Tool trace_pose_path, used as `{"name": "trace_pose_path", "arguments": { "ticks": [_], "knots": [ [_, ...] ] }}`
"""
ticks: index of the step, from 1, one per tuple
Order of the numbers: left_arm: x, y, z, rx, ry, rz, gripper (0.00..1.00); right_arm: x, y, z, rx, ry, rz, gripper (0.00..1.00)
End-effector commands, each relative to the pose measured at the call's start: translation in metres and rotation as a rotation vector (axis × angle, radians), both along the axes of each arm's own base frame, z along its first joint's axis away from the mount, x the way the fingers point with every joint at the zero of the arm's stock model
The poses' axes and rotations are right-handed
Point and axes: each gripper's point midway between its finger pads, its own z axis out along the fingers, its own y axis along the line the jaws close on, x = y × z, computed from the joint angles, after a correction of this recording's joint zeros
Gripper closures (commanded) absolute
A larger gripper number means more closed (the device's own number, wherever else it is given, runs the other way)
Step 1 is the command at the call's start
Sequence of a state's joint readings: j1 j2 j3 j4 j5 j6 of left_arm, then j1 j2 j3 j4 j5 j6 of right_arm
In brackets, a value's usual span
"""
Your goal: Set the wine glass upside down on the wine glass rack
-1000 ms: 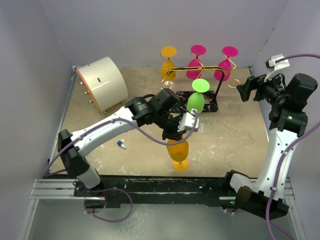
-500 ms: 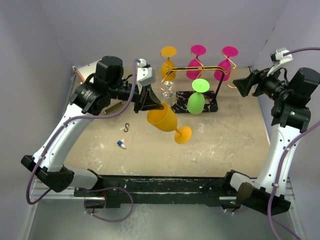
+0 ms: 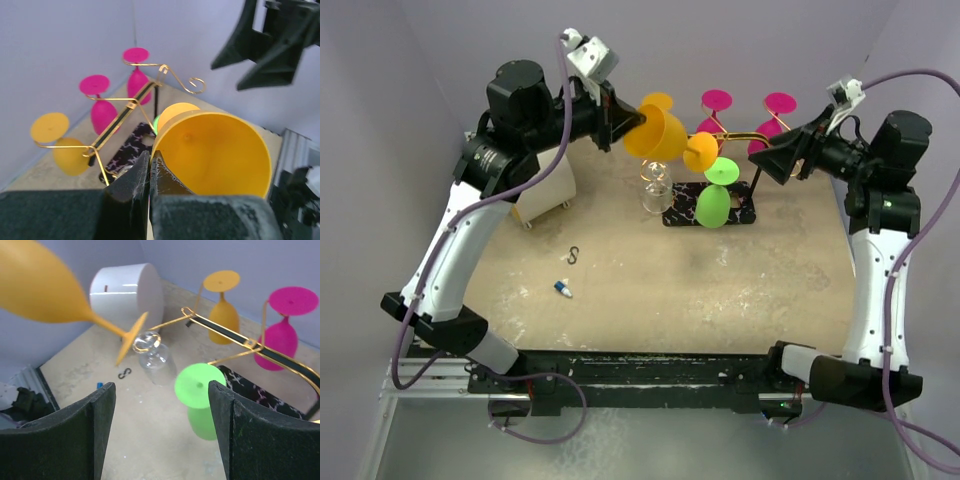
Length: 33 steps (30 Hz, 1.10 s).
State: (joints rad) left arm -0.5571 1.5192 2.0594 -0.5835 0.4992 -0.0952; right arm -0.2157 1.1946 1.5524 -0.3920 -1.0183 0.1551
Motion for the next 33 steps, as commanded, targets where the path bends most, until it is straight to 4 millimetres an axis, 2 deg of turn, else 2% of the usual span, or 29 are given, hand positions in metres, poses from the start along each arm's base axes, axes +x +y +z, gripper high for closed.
{"name": "trace_pose_path", "arguments": {
  "ticks": [1,6,11,14,17,20,29,33],
  "knots": [
    [0.033,0.016,0.05,-0.1,-0.116,0.191,1.0,-0.014,0.03,0.034,0.057,-0.088,0.14,0.25],
    [0.045,0.017,0.074,-0.148,-0.162,0.233,1.0,0.0,0.044,0.033,0.087,-0.078,0.142,0.3],
    [0.044,0.015,0.08,-0.166,-0.165,0.22,1.0,0.018,0.051,0.036,0.177,-0.053,0.094,0.36],
    [0.043,0.012,0.08,-0.178,-0.151,0.208,1.0,0.027,0.056,0.034,0.187,-0.039,0.082,0.36],
    [0.045,0.01,0.077,-0.184,-0.136,0.206,1.0,0.027,0.066,0.037,0.2,-0.044,0.117,0.36],
    [0.045,0.009,0.074,-0.184,-0.129,0.202,1.0,0.032,0.068,0.038,0.224,-0.021,0.107,0.37],
    [0.045,-0.002,0.068,-0.182,-0.115,0.163,1.0,0.042,0.076,0.041,0.303,0.042,0.12,0.44],
    [0.045,-0.008,0.063,-0.171,-0.114,0.149,1.0,0.046,0.078,0.041,0.319,0.061,0.121,0.5]
  ]
}}
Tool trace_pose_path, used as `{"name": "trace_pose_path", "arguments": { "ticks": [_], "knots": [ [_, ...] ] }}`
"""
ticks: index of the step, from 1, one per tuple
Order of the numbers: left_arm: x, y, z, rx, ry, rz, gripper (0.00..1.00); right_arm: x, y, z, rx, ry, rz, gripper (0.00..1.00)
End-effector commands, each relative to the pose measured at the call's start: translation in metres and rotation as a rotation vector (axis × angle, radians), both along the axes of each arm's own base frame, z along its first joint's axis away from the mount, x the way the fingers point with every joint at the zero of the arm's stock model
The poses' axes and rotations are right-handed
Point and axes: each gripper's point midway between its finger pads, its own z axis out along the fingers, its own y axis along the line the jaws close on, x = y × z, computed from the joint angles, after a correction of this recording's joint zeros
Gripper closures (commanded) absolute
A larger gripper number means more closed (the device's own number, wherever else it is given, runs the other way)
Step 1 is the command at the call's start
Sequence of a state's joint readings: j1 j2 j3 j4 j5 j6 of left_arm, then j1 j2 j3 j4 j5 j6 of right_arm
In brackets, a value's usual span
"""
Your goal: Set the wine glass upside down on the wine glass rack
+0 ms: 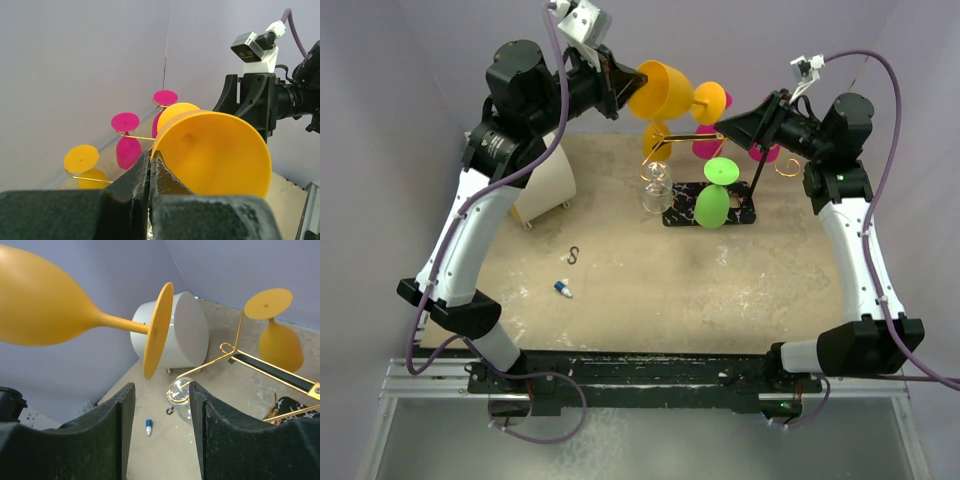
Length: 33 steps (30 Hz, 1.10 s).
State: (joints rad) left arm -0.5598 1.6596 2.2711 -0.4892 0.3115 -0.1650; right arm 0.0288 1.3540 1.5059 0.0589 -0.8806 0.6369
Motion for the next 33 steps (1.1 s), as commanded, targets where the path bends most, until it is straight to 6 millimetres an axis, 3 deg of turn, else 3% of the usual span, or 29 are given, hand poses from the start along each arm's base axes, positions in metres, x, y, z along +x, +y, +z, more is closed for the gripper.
{"name": "trace_pose_path", "arguments": {
  "ticks": [1,7,16,25,29,33],
  "knots": [
    [-0.005,-0.009,0.011,-0.031,-0.043,-0.036,1.0,-0.005,0.005,0.029,0.041,-0.058,0.016,0.51],
    [-0.004,-0.019,0.002,0.0,-0.051,-0.049,1.0,-0.008,0.006,0.035,0.058,-0.062,0.022,0.52],
    [-0.002,-0.024,0.0,0.023,-0.072,-0.035,1.0,0.0,0.001,0.028,0.065,-0.014,-0.032,0.73],
    [0.0,-0.026,0.0,0.047,-0.094,-0.004,1.0,0.006,-0.003,0.023,0.056,0.011,-0.076,0.69],
    [0.0,-0.025,0.001,0.055,-0.102,0.005,1.0,0.011,-0.007,0.02,0.043,0.021,-0.107,0.75],
    [-0.001,-0.025,0.002,0.055,-0.105,0.001,1.0,0.014,-0.009,0.018,0.033,0.02,-0.122,0.88]
  ]
}}
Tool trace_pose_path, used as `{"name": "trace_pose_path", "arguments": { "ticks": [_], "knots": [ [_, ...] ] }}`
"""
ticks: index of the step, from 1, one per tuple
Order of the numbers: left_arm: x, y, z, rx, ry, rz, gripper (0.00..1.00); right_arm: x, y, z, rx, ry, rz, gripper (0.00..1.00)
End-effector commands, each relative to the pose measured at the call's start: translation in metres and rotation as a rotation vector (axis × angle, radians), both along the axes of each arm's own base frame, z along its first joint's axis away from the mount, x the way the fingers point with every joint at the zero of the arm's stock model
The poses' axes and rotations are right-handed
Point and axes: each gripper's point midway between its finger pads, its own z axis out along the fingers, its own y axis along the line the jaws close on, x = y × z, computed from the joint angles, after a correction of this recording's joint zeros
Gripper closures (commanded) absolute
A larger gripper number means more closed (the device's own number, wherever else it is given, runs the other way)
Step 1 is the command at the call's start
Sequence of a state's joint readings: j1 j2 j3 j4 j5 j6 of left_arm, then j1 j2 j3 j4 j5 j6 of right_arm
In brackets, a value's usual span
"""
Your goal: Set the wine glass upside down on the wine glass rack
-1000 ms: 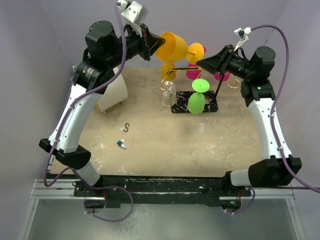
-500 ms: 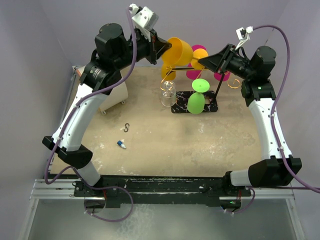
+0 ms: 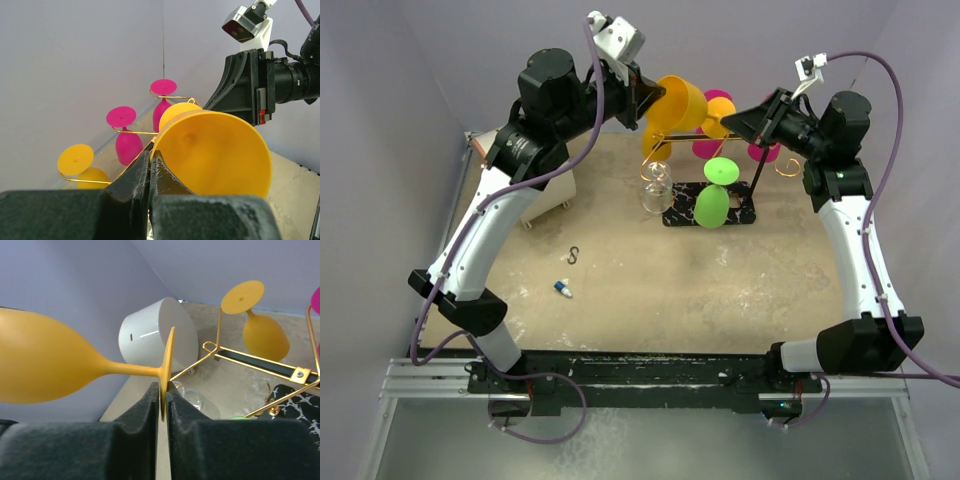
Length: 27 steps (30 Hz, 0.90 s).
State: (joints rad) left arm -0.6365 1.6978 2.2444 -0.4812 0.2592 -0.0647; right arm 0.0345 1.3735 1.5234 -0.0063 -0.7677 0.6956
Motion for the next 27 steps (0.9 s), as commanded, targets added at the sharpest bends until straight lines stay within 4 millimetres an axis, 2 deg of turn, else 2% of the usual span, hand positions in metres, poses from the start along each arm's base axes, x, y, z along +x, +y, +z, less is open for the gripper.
{"name": "trace_pose_path", "arguments": {
  "ticks": [1,2,7,11,15,18,23,27],
  "knots": [
    [-0.006,0.006,0.028,-0.037,-0.079,0.012,1.0,-0.004,-0.002,0.028,-0.016,-0.092,-0.021,0.94],
    [-0.006,0.006,0.028,-0.038,-0.079,0.012,1.0,-0.003,-0.002,0.027,-0.02,-0.09,-0.027,1.0],
    [-0.01,0.007,0.028,-0.027,-0.081,0.004,1.0,0.002,-0.009,0.025,-0.058,-0.097,-0.074,1.0],
    [-0.016,0.009,0.026,-0.012,-0.082,-0.014,0.92,0.004,-0.016,0.028,-0.083,-0.117,-0.094,1.0],
    [-0.02,0.014,0.021,0.011,-0.081,-0.018,0.85,0.006,-0.033,0.031,-0.106,-0.133,-0.148,1.0],
    [-0.022,0.023,0.019,0.022,-0.076,-0.004,0.74,0.006,-0.05,0.033,-0.12,-0.14,-0.197,1.0],
    [-0.022,0.043,0.014,0.037,-0.06,0.04,0.47,-0.001,-0.081,0.039,-0.149,-0.167,-0.285,1.0],
    [-0.026,0.055,0.009,0.054,-0.053,0.064,0.31,-0.011,-0.109,0.045,-0.266,-0.231,-0.419,1.0]
  ]
}}
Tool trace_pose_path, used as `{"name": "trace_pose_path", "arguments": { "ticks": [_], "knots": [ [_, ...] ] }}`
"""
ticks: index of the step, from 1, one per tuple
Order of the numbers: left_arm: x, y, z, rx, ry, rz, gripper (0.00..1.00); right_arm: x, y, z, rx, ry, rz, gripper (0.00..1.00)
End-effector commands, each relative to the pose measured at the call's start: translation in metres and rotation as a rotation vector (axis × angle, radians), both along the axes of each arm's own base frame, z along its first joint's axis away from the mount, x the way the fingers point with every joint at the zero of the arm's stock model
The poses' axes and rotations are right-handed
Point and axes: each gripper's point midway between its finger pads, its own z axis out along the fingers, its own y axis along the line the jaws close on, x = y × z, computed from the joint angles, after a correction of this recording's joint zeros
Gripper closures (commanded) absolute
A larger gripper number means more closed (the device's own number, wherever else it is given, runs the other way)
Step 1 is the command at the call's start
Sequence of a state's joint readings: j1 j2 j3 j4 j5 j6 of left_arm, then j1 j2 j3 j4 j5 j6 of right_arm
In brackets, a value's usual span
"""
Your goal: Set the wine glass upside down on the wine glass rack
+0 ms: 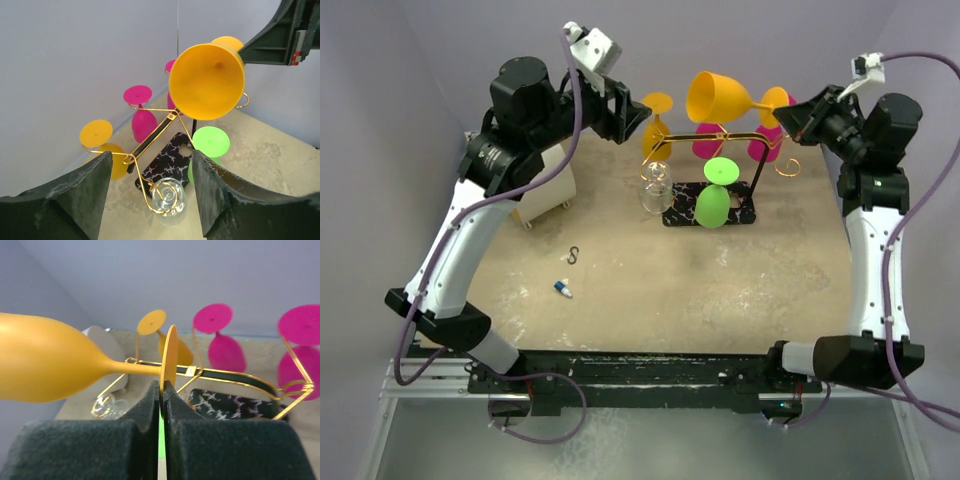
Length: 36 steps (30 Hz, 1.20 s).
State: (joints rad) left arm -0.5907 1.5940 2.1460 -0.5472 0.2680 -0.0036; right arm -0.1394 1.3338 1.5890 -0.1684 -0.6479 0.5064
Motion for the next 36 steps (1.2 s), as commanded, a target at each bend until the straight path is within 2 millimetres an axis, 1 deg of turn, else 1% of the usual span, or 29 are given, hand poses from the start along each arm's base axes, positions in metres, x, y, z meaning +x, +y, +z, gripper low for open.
{"name": "trace_pose_path", "arguments": {
  "ticks": [1,2,6,8,11,14,16,19,20,22,25,27,29,32,36],
  "knots": [
    [-0.017,0.024,0.019,-0.011,-0.057,0.029,0.28,-0.029,-0.03,0.04,-0.193,-0.178,-0.156,1.0],
    [-0.018,0.027,0.017,-0.004,-0.055,0.036,0.25,-0.035,-0.038,0.043,-0.242,-0.195,-0.191,1.0],
    [-0.021,0.042,0.008,0.023,-0.049,0.064,0.19,-0.049,-0.084,0.047,-0.444,-0.208,-0.402,1.0],
    [-0.022,0.05,0.005,0.034,-0.049,0.082,0.16,-0.061,-0.107,0.05,-0.536,-0.2,-0.502,1.0],
    [-0.023,0.059,0.0,0.058,-0.054,0.107,0.14,-0.081,-0.137,0.059,-0.633,-0.186,-0.641,1.0],
    [-0.022,0.064,-0.003,0.084,-0.064,0.119,0.13,-0.104,-0.167,0.069,-0.71,-0.156,-0.783,1.0],
    [-0.023,0.064,-0.005,0.096,-0.066,0.119,0.12,-0.117,-0.184,0.072,-0.763,-0.123,-0.869,1.0],
    [-0.022,0.064,-0.008,0.107,-0.064,0.118,0.12,-0.136,-0.217,0.075,-0.892,-0.049,-1.035,1.0],
    [-0.021,0.064,-0.008,0.109,-0.062,0.118,0.11,-0.14,-0.223,0.075,-0.917,-0.03,-1.067,1.0],
    [-0.021,0.063,-0.011,0.115,-0.057,0.113,0.11,-0.146,-0.234,0.074,-0.96,0.006,-1.12,1.0],
    [-0.02,0.061,-0.016,0.12,-0.042,0.099,0.11,-0.148,-0.247,0.069,-1.021,0.061,-1.166,1.0],
    [-0.021,0.061,-0.017,0.119,-0.038,0.093,0.11,-0.148,-0.254,0.063,-1.066,0.104,-1.181,1.0],
    [-0.02,0.061,-0.018,0.12,-0.037,0.09,0.1,-0.142,-0.259,0.054,-1.119,0.139,-1.166,1.0],
    [-0.02,0.061,-0.018,0.121,-0.039,0.091,0.1,-0.13,-0.259,0.039,-1.207,0.166,-1.107,1.0],
    [-0.019,0.062,-0.02,0.125,-0.035,0.091,0.1,-0.113,-0.25,0.019,-1.381,0.193,-1.022,1.0]
  ]
}}
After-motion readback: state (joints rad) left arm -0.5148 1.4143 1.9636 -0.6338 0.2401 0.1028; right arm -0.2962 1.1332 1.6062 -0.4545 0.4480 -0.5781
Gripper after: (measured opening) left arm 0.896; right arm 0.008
